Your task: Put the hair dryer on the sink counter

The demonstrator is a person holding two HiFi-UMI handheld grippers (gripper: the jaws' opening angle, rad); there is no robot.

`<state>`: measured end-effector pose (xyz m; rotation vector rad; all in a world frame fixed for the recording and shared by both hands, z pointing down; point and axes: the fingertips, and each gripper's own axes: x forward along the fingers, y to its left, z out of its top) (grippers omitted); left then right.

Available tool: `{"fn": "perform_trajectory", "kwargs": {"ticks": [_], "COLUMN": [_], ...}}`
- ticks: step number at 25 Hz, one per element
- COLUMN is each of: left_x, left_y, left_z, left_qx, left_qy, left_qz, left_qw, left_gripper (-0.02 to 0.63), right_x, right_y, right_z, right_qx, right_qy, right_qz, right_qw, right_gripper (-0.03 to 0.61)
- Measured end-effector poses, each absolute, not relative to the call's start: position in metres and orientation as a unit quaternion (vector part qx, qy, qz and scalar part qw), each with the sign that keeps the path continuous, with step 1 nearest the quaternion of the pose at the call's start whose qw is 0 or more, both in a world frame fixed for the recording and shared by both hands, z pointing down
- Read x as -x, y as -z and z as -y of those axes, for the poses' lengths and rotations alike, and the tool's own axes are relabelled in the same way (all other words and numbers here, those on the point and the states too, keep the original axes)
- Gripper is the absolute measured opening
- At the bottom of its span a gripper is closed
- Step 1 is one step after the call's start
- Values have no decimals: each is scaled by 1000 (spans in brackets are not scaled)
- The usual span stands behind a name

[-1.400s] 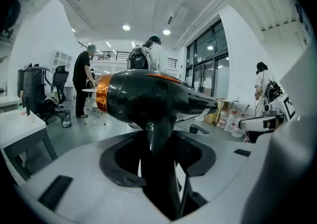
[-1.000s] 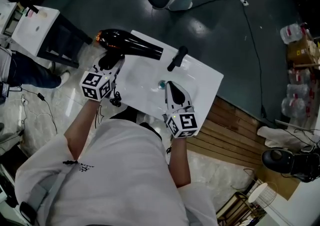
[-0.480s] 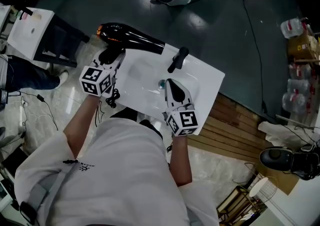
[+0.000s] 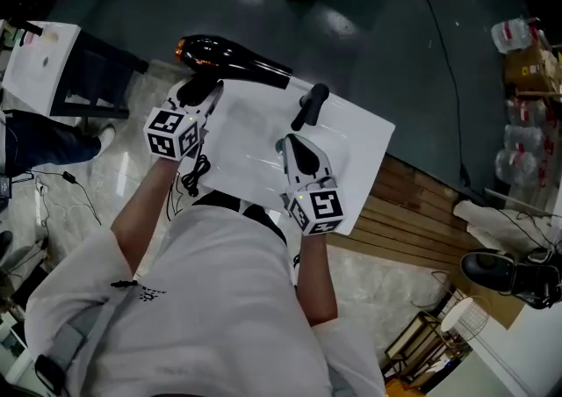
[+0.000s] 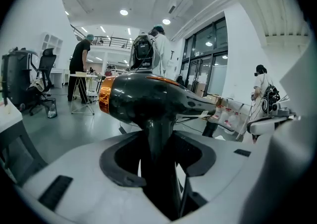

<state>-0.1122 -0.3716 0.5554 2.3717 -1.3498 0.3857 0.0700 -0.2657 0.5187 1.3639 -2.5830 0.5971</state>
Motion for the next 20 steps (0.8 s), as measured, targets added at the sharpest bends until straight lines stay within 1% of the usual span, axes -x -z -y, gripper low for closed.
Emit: {"fn": "perform_trajectory", "kwargs": {"ticks": [6,20], "left_x": [98,89], "left_y": [-578,-639], "left_z": [389,412], "left_qx": [-845,-840], "left_qy": [-150,-179], "left_qz": [468,445], "left_qw": [210,254], "left_gripper": [183,183], "right_x": [-69,-43], "right_y": [-528,-555], "right_z": [283,293], "right_qx": [-458,-461], "right_qy": [-208,-227], "right_qz": [860,852], "right_qw": [85,103], "right_gripper": [8,8]}}
